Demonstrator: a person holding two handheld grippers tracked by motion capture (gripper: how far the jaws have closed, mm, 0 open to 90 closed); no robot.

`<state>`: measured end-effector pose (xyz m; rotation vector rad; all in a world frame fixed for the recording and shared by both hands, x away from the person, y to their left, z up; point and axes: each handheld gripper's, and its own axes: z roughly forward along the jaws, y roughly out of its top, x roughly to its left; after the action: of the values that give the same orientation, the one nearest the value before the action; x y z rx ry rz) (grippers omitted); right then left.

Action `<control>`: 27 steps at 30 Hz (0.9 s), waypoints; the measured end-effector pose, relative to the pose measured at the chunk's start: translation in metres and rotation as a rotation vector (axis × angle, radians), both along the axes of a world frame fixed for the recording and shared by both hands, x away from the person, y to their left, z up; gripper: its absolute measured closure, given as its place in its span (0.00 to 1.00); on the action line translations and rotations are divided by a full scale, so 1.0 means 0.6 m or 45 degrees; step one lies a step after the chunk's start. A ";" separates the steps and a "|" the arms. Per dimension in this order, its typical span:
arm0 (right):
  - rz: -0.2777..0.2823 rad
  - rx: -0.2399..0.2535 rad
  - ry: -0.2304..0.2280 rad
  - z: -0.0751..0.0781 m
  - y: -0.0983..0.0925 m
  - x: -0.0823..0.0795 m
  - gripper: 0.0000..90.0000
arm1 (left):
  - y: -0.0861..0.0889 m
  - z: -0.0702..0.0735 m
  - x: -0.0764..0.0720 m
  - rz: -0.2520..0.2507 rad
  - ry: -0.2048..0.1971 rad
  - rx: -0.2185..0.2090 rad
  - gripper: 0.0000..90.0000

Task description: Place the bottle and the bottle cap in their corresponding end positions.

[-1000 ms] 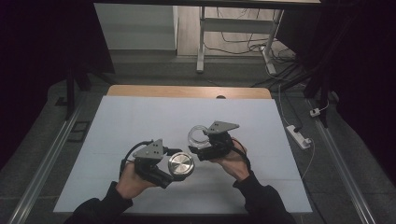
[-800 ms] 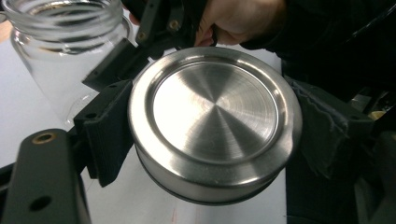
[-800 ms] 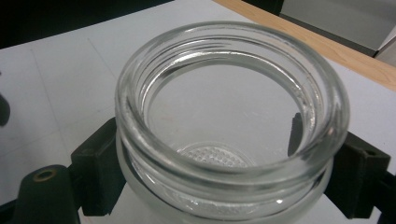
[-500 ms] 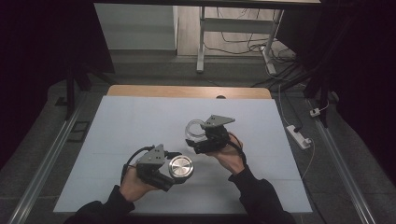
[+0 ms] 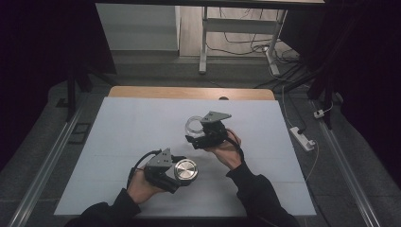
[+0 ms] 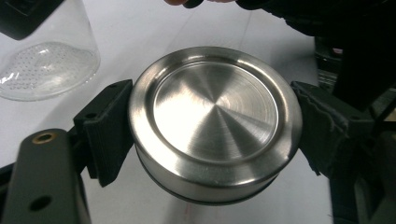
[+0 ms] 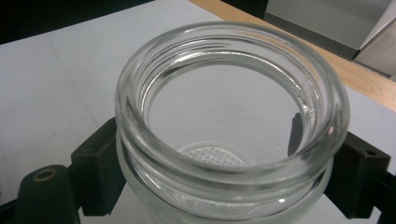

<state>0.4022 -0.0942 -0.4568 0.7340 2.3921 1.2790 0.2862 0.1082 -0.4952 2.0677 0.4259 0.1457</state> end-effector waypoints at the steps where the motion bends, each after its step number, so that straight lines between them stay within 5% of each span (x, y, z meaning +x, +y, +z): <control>1: -0.003 -0.004 -0.001 -0.001 0.001 0.003 0.16 | -0.002 -0.002 0.002 0.002 0.000 0.004 0.22; 18: -0.042 -0.042 -0.003 -0.023 0.024 0.050 0.16 | -0.044 -0.043 0.026 0.011 0.029 0.134 0.22; 27: -0.060 -0.053 0.008 -0.042 0.034 0.070 0.16 | -0.055 -0.063 0.040 0.050 0.059 0.248 0.22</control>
<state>0.4440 -0.0736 -0.4819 0.7784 2.3845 1.2063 0.3104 0.0752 -0.5332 2.2585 0.4975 0.1690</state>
